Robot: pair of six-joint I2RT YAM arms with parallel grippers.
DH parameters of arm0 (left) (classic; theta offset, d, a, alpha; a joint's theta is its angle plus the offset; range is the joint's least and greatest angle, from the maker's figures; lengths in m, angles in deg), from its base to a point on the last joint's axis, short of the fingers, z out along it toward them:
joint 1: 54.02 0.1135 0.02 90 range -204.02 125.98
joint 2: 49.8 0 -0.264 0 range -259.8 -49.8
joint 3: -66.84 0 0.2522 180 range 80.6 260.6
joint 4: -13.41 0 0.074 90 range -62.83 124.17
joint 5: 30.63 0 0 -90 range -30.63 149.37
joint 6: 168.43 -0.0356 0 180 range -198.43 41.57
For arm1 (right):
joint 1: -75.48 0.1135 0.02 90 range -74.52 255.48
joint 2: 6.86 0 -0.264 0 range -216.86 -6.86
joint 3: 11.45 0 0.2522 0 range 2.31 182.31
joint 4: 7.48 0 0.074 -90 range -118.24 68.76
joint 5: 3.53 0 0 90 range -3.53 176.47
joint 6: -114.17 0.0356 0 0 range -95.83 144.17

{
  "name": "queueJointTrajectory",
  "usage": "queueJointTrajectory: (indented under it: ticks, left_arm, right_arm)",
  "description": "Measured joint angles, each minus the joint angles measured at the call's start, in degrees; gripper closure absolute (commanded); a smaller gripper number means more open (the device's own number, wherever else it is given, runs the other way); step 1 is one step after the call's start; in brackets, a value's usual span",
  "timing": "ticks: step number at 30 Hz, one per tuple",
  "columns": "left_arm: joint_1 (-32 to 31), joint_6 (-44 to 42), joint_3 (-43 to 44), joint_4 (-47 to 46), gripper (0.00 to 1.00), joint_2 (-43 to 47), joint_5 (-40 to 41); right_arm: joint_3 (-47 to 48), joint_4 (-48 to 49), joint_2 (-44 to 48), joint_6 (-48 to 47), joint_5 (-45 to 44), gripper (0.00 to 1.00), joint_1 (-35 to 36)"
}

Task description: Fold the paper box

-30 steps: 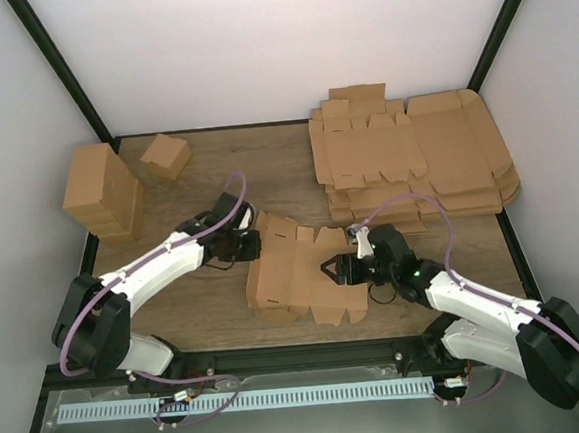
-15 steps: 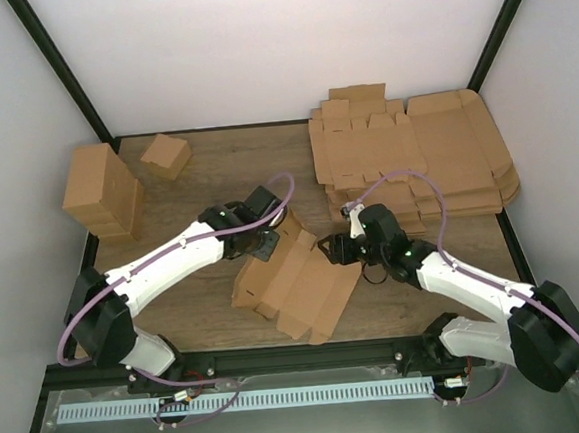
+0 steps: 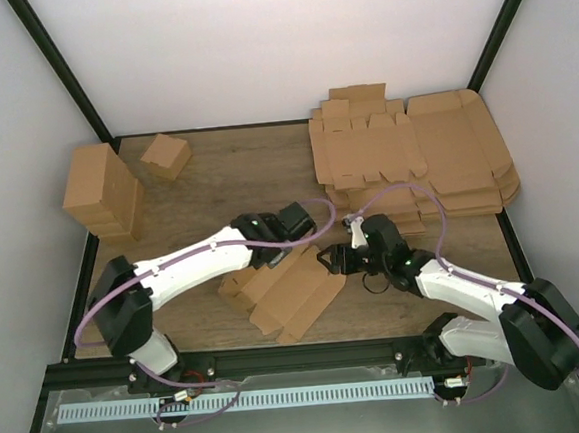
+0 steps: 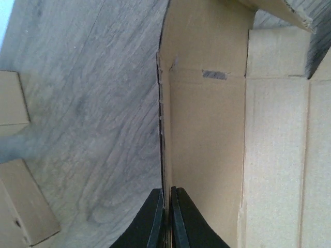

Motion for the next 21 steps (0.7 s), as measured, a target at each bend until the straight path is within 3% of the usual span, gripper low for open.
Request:
queueJointTrajectory:
  ticks: [9, 21]
  left_arm:
    - [-7.8, 4.2, -0.4, -1.1, 0.92, -9.1, 15.3]
    - [-10.0, 10.2, -4.1, -6.2, 0.86, -9.1, 20.2]
  right_arm:
    - [-4.1, 5.3, -0.5, 11.3, 3.7, 0.32, -0.1]
    - [-5.2, 13.9, -0.3, 34.8, 3.7, 0.43, -0.1]
